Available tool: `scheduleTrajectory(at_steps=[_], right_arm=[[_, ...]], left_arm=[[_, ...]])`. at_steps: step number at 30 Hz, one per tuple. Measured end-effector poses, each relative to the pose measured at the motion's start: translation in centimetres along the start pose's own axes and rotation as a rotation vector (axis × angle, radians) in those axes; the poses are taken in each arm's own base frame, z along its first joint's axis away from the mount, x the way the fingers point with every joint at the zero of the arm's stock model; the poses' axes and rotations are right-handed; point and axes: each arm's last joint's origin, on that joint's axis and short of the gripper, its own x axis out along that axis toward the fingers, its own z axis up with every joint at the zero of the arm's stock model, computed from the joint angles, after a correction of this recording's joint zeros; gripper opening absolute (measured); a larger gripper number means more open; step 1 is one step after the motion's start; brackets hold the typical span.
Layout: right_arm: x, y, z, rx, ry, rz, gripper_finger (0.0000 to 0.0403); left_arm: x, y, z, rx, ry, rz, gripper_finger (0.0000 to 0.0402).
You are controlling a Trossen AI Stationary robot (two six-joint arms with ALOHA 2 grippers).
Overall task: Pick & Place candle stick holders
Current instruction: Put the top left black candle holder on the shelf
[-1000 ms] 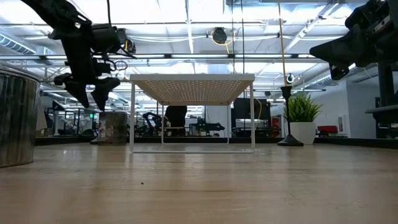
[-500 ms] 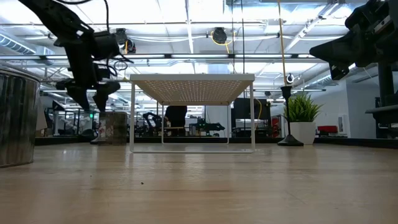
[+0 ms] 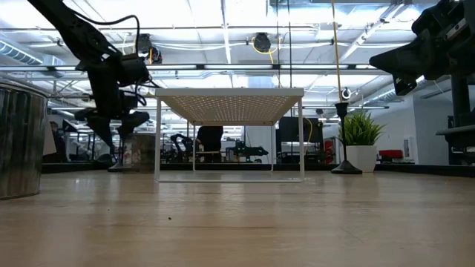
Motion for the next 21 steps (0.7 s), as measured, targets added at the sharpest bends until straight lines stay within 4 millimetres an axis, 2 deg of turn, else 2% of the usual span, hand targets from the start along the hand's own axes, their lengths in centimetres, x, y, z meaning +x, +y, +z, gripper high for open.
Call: scheduleTrajectory(at_steps=[4, 7, 11, 17, 19, 21], right_arm=[[0.0, 0.0, 0.0, 0.000, 0.000, 0.000, 0.0000], [0.0, 0.0, 0.0, 0.000, 0.000, 0.000, 0.0000], [0.0, 0.0, 0.0, 0.000, 0.000, 0.000, 0.0000], [0.0, -0.1, 0.0, 0.000, -0.009, -0.049, 0.0000], [0.0, -0.2, 0.0, 0.000, -0.012, -0.070, 0.0000], [0.0, -0.2, 0.0, 0.000, -0.013, -0.078, 0.0000]], left_arm=[[0.0, 0.1, 0.0, -0.003, 0.002, 0.001, 0.0265], [0.1, 0.3, 0.0, 0.004, 0.006, 0.007, 0.0245], [0.2, 0.7, 0.2, -0.012, 0.007, 0.020, 0.0176], [0.4, 1.4, 0.5, -0.035, -0.003, 0.033, 0.0032], [0.4, 1.5, 0.7, -0.039, -0.015, 0.026, 0.0010], [0.5, 1.5, 0.7, -0.027, -0.016, 0.011, 0.0012]])
